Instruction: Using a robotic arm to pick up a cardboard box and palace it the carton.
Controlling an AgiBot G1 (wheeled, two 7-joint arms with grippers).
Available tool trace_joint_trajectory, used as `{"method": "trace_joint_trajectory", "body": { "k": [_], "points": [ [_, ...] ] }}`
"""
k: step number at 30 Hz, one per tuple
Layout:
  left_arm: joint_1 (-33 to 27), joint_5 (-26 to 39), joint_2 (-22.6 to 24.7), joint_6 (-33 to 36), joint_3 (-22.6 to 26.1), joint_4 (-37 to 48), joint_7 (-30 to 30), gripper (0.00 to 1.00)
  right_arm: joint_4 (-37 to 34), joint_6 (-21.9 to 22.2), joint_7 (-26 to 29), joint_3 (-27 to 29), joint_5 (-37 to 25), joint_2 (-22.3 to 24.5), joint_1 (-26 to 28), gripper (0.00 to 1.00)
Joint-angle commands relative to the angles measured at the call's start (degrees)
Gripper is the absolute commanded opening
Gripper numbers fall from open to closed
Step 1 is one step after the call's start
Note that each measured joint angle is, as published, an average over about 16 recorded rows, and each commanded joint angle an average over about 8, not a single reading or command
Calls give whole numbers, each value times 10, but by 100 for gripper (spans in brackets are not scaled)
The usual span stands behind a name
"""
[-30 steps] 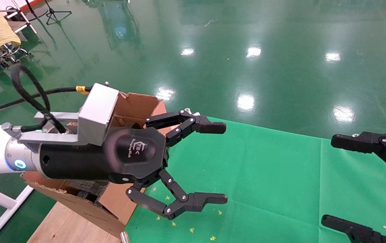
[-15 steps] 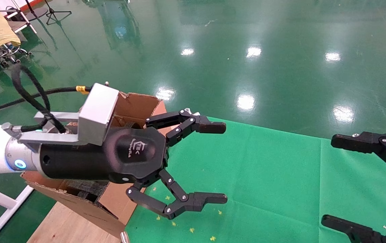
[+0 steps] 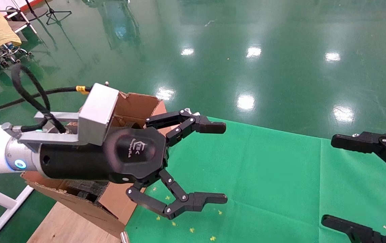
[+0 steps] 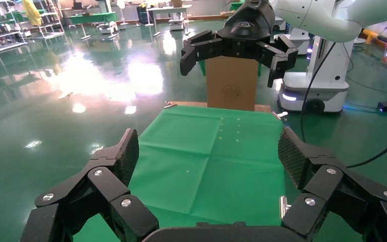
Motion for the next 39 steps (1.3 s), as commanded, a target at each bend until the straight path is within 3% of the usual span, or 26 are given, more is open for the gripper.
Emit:
{"method": "trace_joint_trajectory", "body": {
  "k": [1,39],
  "points": [
    [0,0,0,0,0,0,0,100,0,0,0,0,0,0,0,100],
    [0,0,0,0,0,0,0,100,0,0,0,0,0,0,0,100]
  ]
}}
